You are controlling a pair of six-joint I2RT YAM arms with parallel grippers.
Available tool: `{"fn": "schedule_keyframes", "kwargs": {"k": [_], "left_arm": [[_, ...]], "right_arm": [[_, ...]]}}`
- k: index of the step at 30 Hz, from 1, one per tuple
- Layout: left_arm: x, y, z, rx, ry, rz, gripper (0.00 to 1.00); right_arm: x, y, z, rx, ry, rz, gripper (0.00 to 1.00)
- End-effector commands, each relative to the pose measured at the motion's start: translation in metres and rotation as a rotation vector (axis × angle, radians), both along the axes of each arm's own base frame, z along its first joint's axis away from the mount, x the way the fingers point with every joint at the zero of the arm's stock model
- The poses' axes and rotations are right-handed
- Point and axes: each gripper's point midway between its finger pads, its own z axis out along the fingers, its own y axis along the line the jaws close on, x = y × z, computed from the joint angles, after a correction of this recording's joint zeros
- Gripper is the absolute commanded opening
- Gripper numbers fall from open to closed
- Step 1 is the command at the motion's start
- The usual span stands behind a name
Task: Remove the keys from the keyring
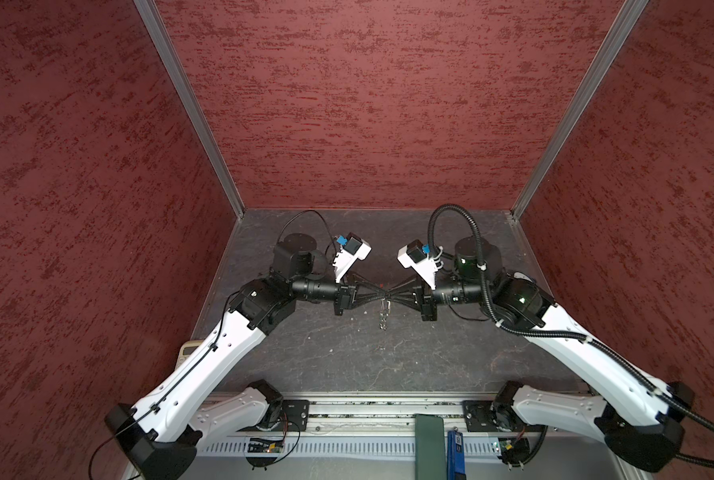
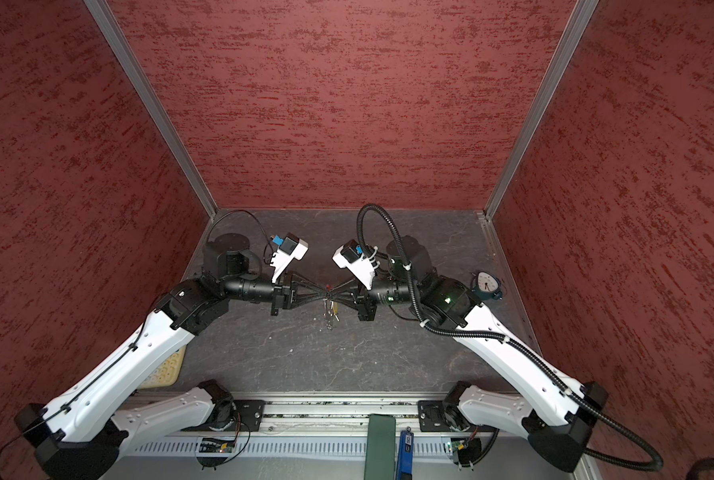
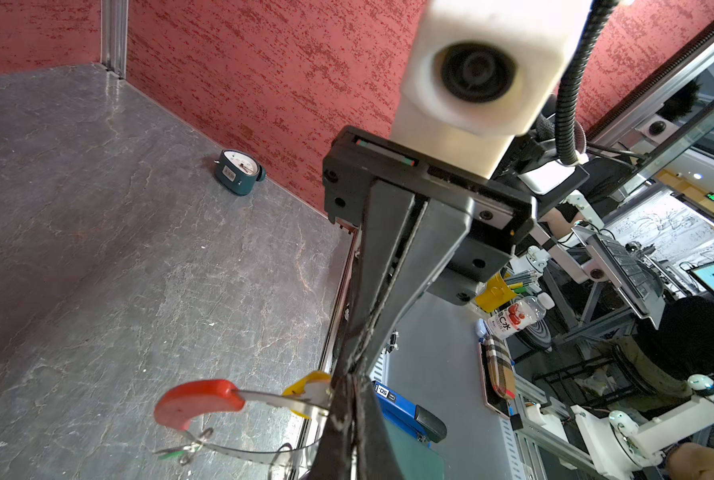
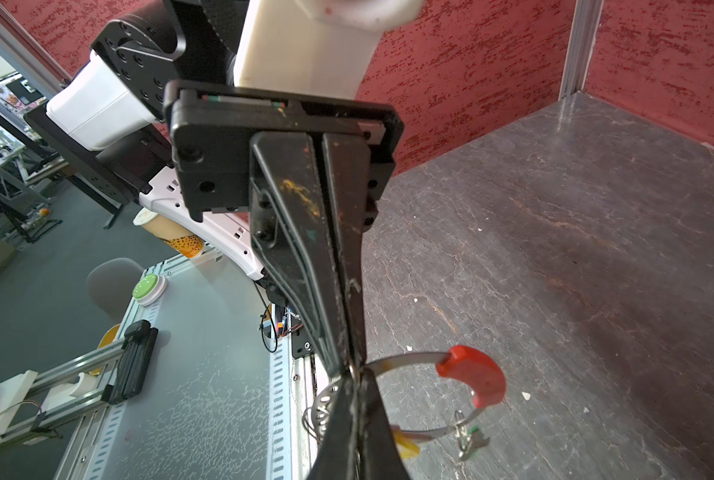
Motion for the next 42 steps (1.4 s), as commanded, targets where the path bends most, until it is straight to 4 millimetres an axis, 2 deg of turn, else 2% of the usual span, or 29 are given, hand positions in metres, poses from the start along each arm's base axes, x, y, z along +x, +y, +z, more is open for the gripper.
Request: {"fn": "schedule_keyframes", "kwargs": {"k": [1,5,8,11,16,20,24,33,42], "left_arm": [[-0.012,-0.004,0.016,-0.043,-0.055,-0.045,0.0],[-0.007,-0.003,0.021,-0.074,-0.112,0.004,0.0],[-0.003,0.002,0.028,-0.114,-0.167,0.056,0.0],[-0.001,0.005,0.037,-0.158,-0.205,0.089,0.0],[0.001,0.012,0.057,-0.257,-0.283,0.144,0.0],[-0.003,0.019,0.072,-0.362,-0.354,0.174,0.0],[-0.007,0.021,0.078,-0.418,-0.38,0.163,0.0],[-0.008,0.018,0.076,-0.451,-0.371,0.137,0.0],[-0.01,0.015,0.069,-0.435,-0.349,0.113,0.0]], "right_arm": [[0.006,0.005,0.02,0.046,-0.058,0.003,0.0],[0.01,0.004,0.025,0.064,-0.066,-0.03,0.02],[0.011,0.0,0.033,0.092,-0.098,-0.06,0.21],[0.01,-0.007,0.044,0.143,-0.136,-0.094,0.36],[0.002,-0.017,0.062,0.319,-0.196,-0.118,0.45],[-0.003,-0.024,0.07,0.445,-0.233,-0.125,0.46],[-0.008,-0.027,0.073,0.534,-0.247,-0.11,0.47],[-0.01,-0.016,0.066,0.569,-0.218,-0.048,0.49],[-0.011,-0.014,0.077,0.578,-0.261,-0.04,0.44]]}}
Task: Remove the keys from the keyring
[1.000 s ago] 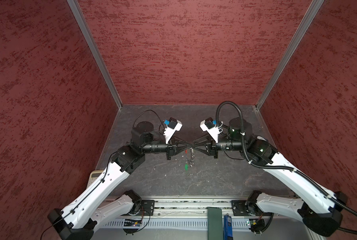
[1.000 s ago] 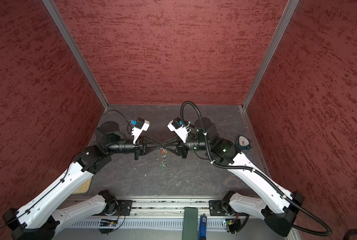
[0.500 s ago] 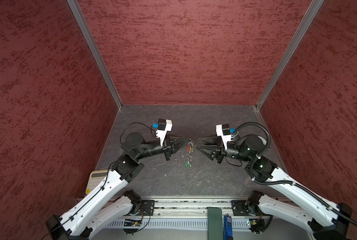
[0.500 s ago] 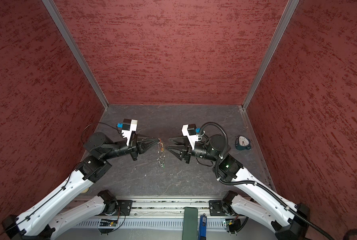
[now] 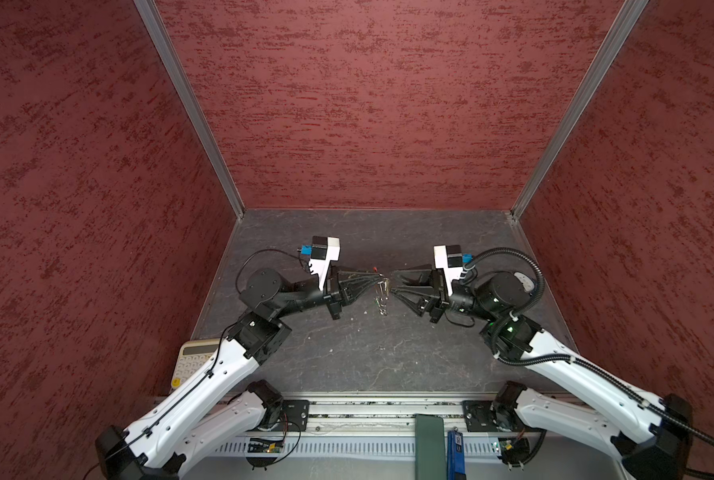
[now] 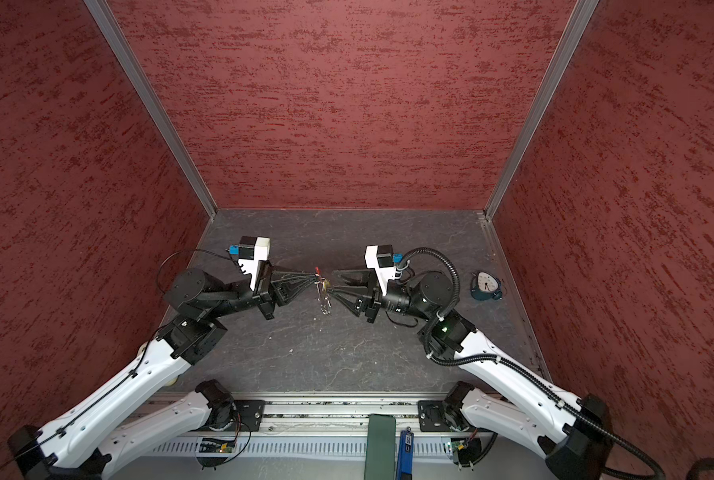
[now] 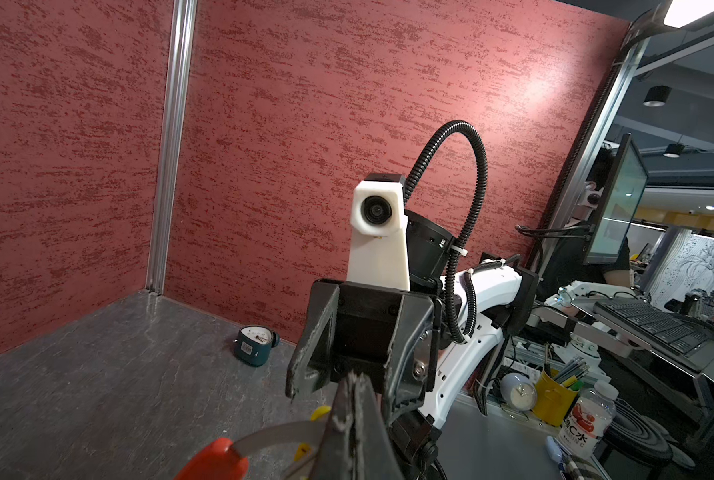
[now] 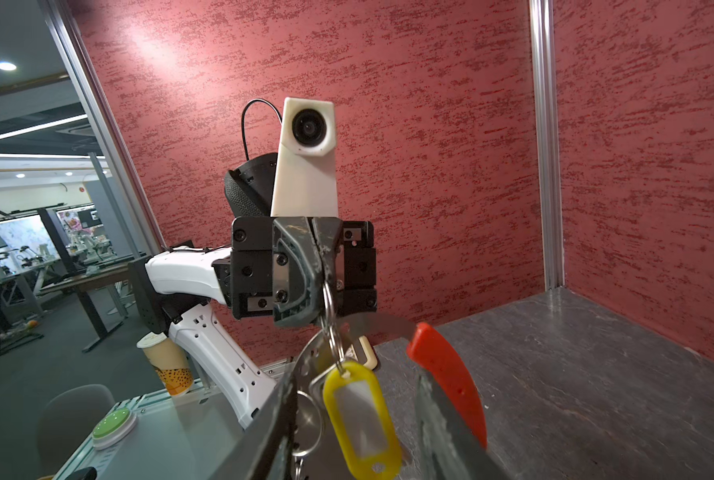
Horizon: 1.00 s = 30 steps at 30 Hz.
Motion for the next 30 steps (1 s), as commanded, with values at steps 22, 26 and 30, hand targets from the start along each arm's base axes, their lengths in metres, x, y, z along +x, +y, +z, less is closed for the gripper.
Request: {"fn": "schedule_keyframes", "kwargs": {"k": [22,26,30], "left_arm": [[0.0,0.0,0.0,-0.024,-0.003,-0.003,0.0],[-0.001,0.001,0.002,-0.031,-0.007,-0.001,0.0],[-0.001,0.001,0.004,-0.037,-0.013,-0.002,0.0]], "right_arm": [[-0.014,0.006,0.023,0.018,-0.097,0.065,0.1],[-0.012,0.007,0.02,0.008,-0.09,0.059,0.1],[-0.011,0.008,0.017,0.002,-0.085,0.055,0.08]]}}
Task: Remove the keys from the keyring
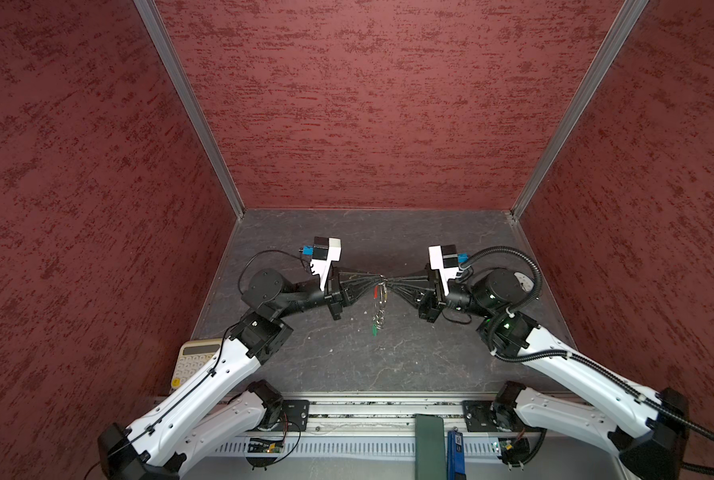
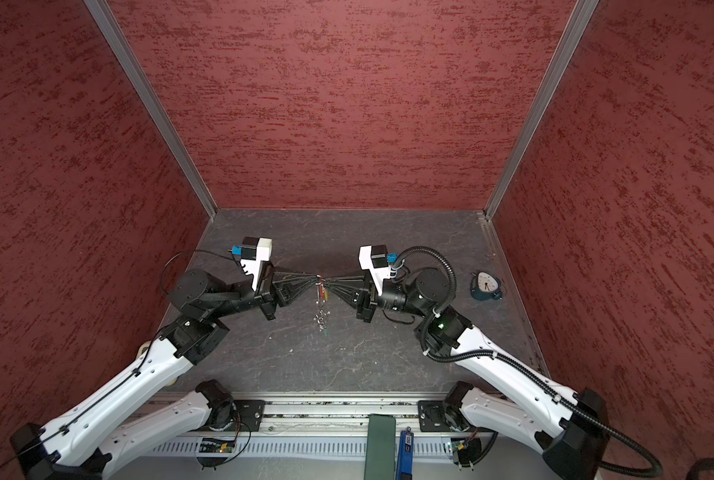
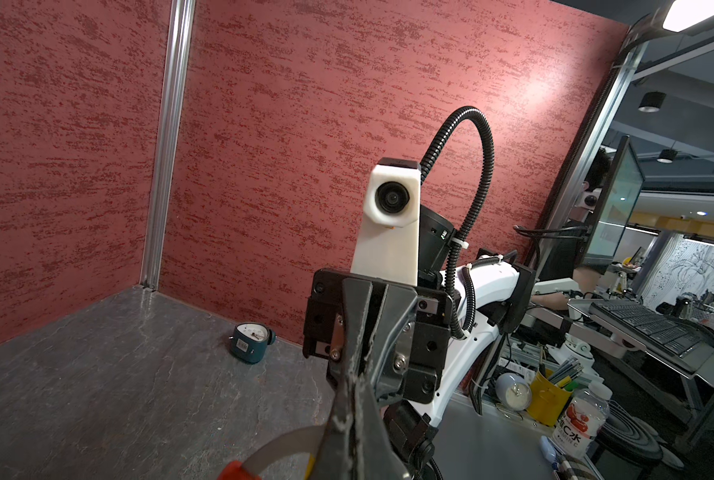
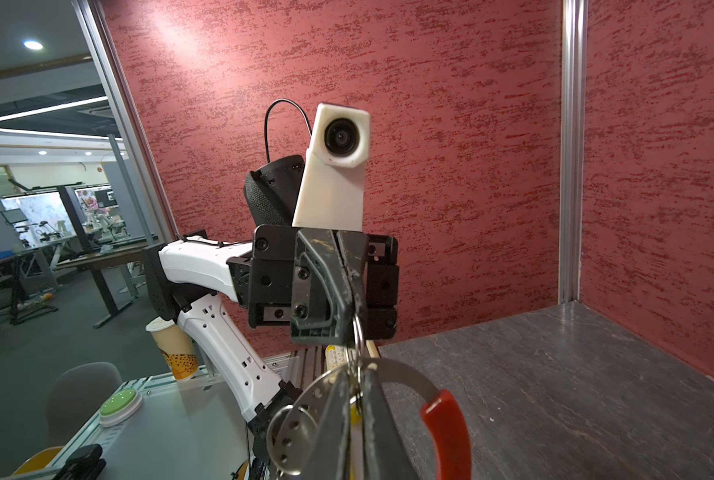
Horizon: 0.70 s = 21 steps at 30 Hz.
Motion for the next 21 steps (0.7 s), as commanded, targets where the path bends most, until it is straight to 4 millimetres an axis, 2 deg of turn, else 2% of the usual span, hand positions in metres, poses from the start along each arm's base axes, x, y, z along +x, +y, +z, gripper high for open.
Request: {"fn": "schedule_keyframes", "kwargs": {"k": [1,4,12,18,21], "left_arm": [[-0.002,0.002,0.006,-0.028,-0.021,0.003,0.0],[-0.003,0.002,0.007,-0.033,-0.022,0.0,0.0],[-0.002,0.002,0.01,-0.05,-0.025,-0.003,0.0],[-0.003,0.002,0.011,-0.062,-0.025,-0.013,0.0],[-0.005,0.005,0.019,-0.086,-0.049,-0.021,0.0]], "right_arm": [[-0.006,-0.002,0.014,0.017,-0.039,0.01,0.07],[-0.006,-0.001,0.012,0.013,-0.036,0.01,0.0],[-0.008,0.001,0.007,-0.011,-0.026,0.027,0.0],[-0.007,0.005,-0.006,-0.039,0.007,0.033,0.0],[-0.004,0.007,-0.014,-0.051,0.03,0.026,0.0]]}}
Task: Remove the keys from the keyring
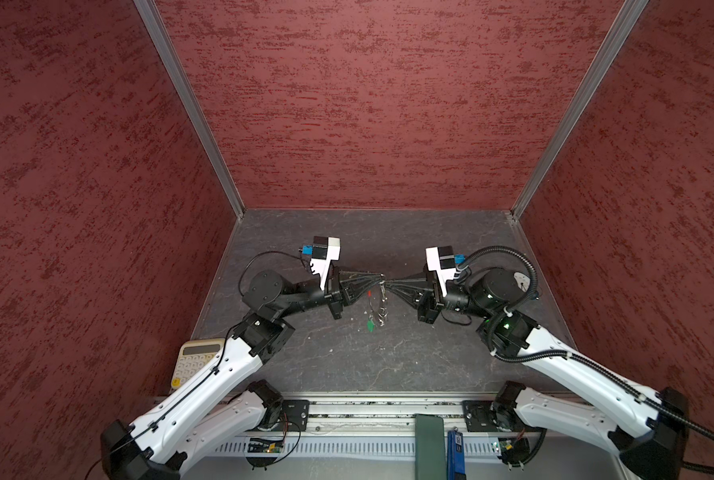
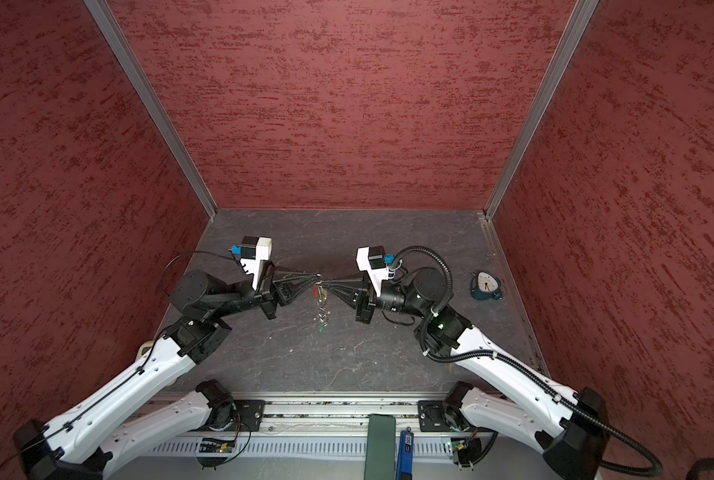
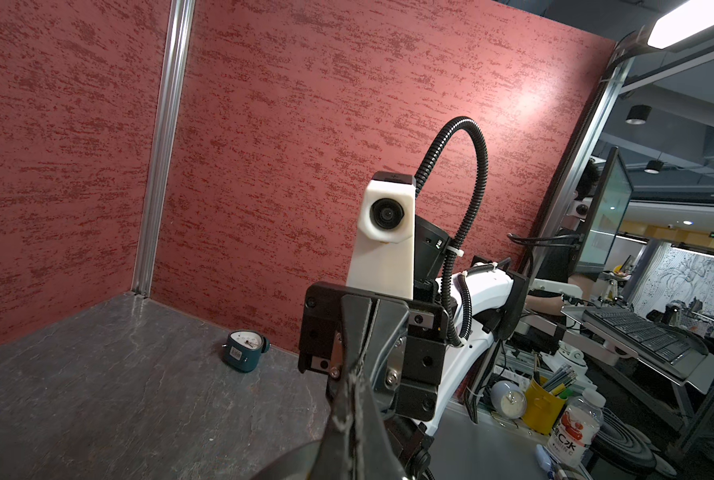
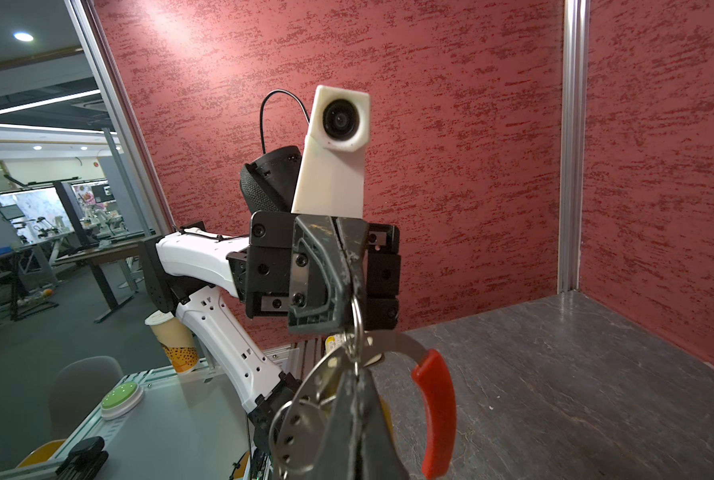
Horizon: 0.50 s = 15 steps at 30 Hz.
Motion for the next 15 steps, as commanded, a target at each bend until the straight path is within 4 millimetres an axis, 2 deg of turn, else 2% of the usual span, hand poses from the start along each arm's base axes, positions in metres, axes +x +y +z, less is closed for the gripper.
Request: {"fn": "schedule_keyframes", "kwargs": {"k": [1,8,11,15], "left_arm": [[-0.006,0.005,0.017,-0.054,-0.056,-0.009,0.0],[-0.003,0.004,0.012,-0.034,-0.039,-0.024,0.0],[-0.005,0.005,0.011,-0.025,-0.04,-0.029,0.0],[-0.006,0.004,0.004,0.001,-0.02,-0.042,0.0]], "right_arm": [[-0.001,0.004,-0.01,-0.03,0.024,0.011,0.0],[0.004,0.008,-0.019,-0.065,0.056,-0.001,0.0],[0.002,0.005,-0.012,-0.066,0.039,-0.012,0.01],[-0.003,-0.005,0.006,-0.054,-0.012,-0.042,0.24]]}}
